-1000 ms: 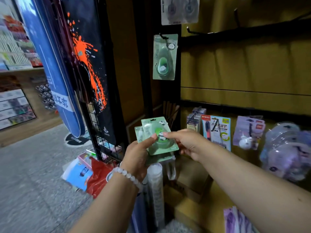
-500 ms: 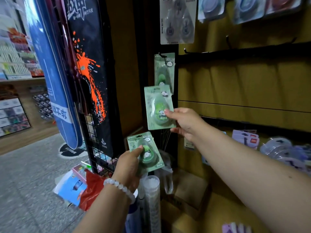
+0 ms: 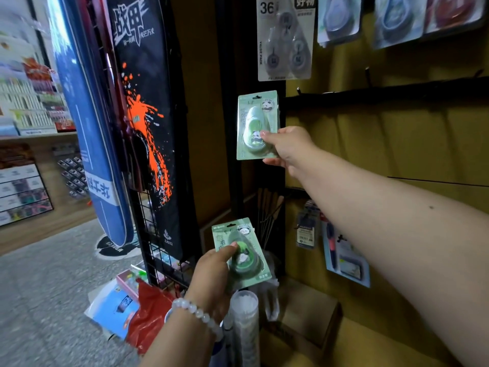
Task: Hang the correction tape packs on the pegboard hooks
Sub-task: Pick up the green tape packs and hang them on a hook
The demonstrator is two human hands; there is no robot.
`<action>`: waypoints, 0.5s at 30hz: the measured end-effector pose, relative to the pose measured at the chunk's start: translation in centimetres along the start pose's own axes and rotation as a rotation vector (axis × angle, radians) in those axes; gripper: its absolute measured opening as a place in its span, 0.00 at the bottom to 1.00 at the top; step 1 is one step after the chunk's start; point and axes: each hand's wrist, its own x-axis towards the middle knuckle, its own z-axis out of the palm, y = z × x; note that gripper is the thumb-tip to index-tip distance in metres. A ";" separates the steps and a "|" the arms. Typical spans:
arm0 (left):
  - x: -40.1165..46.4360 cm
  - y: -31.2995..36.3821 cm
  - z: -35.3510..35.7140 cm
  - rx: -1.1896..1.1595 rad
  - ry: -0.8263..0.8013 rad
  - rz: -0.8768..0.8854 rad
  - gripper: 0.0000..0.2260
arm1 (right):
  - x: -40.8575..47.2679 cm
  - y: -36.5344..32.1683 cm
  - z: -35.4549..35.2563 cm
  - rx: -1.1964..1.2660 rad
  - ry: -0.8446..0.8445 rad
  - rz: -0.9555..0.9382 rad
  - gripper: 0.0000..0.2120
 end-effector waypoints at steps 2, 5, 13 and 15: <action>0.1 0.1 0.0 -0.005 -0.002 -0.004 0.12 | 0.3 0.0 0.1 -0.008 0.012 -0.006 0.26; 0.4 0.0 0.2 -0.008 -0.001 -0.005 0.12 | 0.7 0.1 0.3 -0.014 0.025 -0.023 0.18; 0.4 -0.3 0.6 -0.007 -0.013 -0.013 0.13 | 2.6 0.2 0.9 -0.114 0.116 0.077 0.19; 0.5 -0.3 0.7 -0.006 -0.010 -0.011 0.14 | 3.1 -0.3 1.0 -0.168 0.147 0.113 0.20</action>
